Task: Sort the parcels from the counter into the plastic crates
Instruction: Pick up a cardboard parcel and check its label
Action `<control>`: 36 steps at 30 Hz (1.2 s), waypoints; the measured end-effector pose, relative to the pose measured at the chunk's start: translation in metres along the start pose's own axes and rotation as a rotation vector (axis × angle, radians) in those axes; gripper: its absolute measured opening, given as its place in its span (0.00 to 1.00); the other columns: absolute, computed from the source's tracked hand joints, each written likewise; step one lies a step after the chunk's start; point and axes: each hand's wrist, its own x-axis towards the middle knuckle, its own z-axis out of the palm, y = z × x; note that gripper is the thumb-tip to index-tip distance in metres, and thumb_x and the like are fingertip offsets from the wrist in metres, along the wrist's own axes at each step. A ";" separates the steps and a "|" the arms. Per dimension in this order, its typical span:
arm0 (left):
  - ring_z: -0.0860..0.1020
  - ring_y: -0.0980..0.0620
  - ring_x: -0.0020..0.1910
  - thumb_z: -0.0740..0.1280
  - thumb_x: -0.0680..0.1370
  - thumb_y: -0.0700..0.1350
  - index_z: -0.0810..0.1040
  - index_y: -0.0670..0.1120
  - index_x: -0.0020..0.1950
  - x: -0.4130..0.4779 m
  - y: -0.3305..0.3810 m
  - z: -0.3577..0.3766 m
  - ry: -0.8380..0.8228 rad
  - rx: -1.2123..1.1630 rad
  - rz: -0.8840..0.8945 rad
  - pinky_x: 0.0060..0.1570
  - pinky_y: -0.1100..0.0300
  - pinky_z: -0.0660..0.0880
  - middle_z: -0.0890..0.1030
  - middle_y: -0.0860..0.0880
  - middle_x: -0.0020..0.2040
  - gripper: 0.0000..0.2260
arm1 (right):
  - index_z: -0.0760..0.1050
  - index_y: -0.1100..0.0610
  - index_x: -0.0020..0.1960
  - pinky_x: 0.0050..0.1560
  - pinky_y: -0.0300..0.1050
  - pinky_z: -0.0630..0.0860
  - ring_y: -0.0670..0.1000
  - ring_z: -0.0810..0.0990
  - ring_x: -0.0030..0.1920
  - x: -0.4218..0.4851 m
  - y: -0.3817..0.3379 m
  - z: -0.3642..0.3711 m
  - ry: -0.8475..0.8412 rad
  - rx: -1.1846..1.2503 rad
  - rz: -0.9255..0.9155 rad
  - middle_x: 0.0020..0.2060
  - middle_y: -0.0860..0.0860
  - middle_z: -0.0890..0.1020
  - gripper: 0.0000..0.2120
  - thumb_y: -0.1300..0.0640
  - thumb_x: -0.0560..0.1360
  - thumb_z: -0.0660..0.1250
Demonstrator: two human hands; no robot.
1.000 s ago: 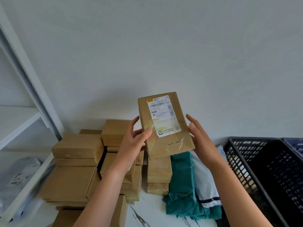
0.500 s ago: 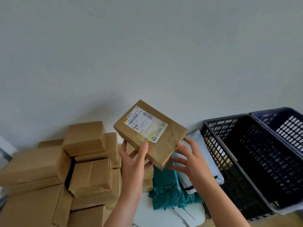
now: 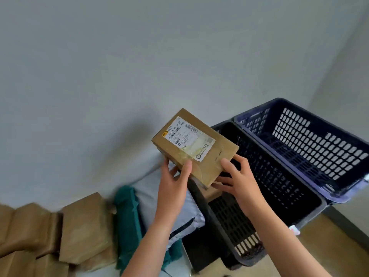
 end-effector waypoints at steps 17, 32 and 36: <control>0.70 0.43 0.76 0.56 0.86 0.46 0.66 0.45 0.82 0.131 -0.092 0.136 -0.593 0.948 -0.318 0.71 0.52 0.71 0.69 0.43 0.80 0.23 | 0.52 0.51 0.83 0.66 0.61 0.75 0.66 0.71 0.73 0.184 0.113 -0.116 0.276 0.224 0.571 0.76 0.61 0.69 0.41 0.52 0.80 0.73; 0.46 0.37 0.84 0.57 0.81 0.35 0.50 0.52 0.86 0.185 -0.127 0.165 -0.725 1.348 -0.199 0.79 0.42 0.59 0.45 0.49 0.87 0.35 | 0.80 0.60 0.57 0.43 0.46 0.78 0.55 0.81 0.43 0.232 0.114 -0.109 -0.147 -1.239 0.415 0.44 0.54 0.82 0.16 0.47 0.83 0.64; 0.47 0.37 0.84 0.56 0.82 0.35 0.57 0.50 0.86 0.199 -0.128 0.169 -0.738 1.352 -0.204 0.78 0.41 0.64 0.47 0.49 0.87 0.32 | 0.74 0.58 0.72 0.67 0.52 0.75 0.58 0.77 0.68 0.229 0.114 -0.095 -0.241 -1.494 -0.190 0.69 0.55 0.78 0.19 0.59 0.82 0.62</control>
